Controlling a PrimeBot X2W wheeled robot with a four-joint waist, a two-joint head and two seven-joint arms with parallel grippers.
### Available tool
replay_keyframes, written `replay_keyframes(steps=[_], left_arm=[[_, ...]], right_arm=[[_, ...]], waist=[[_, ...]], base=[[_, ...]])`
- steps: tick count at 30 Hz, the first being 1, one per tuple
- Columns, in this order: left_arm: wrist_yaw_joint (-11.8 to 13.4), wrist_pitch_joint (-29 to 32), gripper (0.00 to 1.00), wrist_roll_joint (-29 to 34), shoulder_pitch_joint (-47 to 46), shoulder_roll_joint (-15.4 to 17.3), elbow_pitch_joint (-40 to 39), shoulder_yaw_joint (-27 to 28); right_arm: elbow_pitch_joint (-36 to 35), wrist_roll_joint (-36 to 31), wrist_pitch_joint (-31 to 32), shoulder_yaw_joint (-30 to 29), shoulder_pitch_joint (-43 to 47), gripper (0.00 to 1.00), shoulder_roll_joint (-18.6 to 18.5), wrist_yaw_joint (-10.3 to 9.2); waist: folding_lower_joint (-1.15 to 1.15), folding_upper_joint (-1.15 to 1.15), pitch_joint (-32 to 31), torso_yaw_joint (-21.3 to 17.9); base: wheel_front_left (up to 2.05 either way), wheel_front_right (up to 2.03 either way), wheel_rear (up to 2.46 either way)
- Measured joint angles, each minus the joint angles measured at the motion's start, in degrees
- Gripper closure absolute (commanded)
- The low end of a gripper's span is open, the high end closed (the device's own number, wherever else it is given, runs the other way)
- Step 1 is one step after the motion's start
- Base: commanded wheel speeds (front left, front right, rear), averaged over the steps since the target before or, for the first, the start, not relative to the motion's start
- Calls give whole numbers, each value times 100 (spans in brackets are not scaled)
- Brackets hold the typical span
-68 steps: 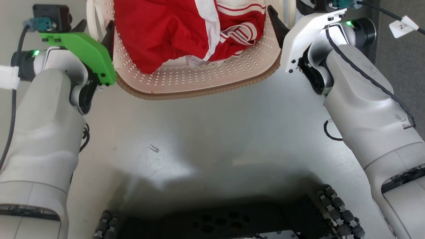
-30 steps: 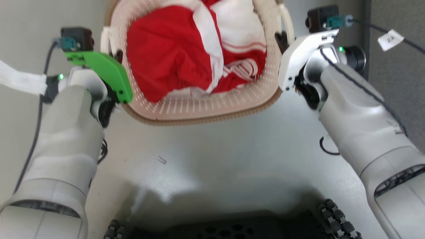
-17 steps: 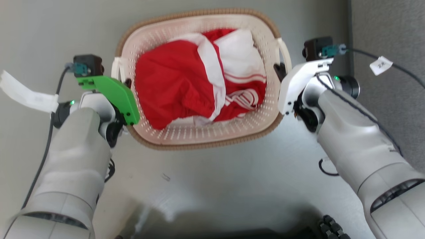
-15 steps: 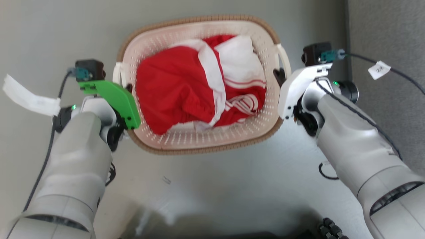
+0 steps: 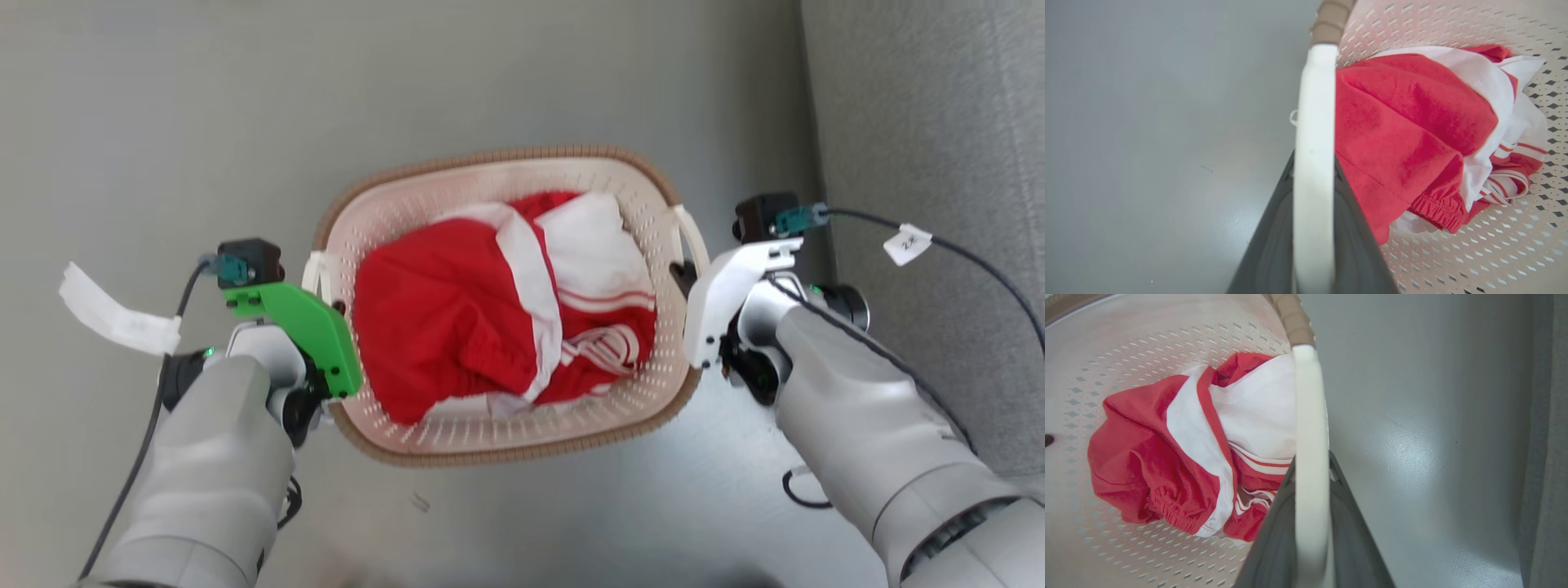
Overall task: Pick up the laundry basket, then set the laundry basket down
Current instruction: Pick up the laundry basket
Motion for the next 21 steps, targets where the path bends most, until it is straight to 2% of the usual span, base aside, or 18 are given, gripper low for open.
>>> replay_keyframes(steps=[21], left_arm=[[-27, 346, 100, -214, 1015, -74, 169, -7]], right_arm=[[123, 486, 166, 171, 1110, 100, 68, 151]], waist=[[0, 0, -1449, -16]], base=[[0, 0, 0]])
